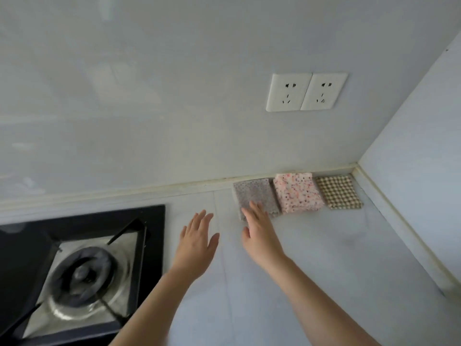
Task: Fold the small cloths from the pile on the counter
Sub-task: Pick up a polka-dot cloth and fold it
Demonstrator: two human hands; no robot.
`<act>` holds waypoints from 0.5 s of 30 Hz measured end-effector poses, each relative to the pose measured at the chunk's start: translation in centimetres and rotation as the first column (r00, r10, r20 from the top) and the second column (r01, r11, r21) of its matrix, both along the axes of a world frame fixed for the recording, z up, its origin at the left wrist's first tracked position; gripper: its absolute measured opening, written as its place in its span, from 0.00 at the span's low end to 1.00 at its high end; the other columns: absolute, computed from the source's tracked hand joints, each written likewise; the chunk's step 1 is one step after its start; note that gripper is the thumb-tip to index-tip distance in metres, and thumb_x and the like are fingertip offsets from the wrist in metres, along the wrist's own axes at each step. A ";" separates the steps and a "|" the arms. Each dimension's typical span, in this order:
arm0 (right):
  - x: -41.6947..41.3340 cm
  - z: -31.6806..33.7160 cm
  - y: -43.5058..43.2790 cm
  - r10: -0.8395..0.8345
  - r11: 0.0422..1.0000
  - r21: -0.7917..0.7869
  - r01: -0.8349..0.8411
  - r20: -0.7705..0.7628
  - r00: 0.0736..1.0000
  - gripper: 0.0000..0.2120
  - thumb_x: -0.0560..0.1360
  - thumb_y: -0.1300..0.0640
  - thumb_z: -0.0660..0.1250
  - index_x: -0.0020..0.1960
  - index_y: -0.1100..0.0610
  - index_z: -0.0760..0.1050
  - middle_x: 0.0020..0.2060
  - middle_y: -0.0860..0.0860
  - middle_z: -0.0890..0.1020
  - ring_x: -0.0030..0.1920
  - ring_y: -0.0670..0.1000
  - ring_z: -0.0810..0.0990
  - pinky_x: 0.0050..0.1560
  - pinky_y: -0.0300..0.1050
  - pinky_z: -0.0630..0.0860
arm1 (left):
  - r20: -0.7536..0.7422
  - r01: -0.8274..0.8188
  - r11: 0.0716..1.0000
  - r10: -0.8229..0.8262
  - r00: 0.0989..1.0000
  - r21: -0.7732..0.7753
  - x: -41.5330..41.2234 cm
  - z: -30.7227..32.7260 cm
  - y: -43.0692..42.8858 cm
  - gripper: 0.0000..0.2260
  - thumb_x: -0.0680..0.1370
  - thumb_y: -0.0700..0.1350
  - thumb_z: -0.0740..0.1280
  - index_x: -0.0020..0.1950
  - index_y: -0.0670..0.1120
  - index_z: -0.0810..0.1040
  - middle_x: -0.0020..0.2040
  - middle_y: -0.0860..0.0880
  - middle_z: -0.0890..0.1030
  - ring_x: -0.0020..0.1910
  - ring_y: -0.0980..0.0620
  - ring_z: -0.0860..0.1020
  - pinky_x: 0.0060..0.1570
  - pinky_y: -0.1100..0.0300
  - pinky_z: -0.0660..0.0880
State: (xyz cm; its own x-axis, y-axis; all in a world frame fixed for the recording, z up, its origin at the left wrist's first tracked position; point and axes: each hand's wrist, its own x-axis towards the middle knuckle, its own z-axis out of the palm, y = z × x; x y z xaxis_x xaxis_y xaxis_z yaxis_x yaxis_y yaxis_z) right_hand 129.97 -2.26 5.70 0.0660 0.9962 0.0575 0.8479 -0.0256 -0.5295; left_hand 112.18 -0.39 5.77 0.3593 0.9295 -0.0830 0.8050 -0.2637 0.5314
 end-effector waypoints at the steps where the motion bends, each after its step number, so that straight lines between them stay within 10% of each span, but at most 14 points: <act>1: -1.7 0.6 -1.5 -0.014 1.000 0.005 0.015 -0.060 0.998 0.23 0.79 0.65 0.58 0.74 0.63 0.64 0.77 0.59 0.57 0.79 0.58 0.50 0.77 0.45 0.44 | 0.053 -0.010 1.000 0.009 0.999 0.012 -1.9 0.8 -1.7 0.30 0.76 0.62 0.47 0.74 0.49 0.63 0.75 0.50 0.64 0.75 0.49 0.60 0.73 0.52 0.58; 15: -33.5 6.6 -18.7 0.155 0.987 0.009 -0.161 -0.331 0.931 0.21 0.81 0.59 0.60 0.73 0.51 0.66 0.74 0.45 0.65 0.74 0.43 0.61 0.67 0.31 0.57 | 0.206 -0.280 0.952 0.252 0.946 0.120 -34.1 6.9 -22.3 0.14 0.81 0.46 0.61 0.66 0.49 0.72 0.63 0.53 0.74 0.63 0.52 0.71 0.63 0.52 0.70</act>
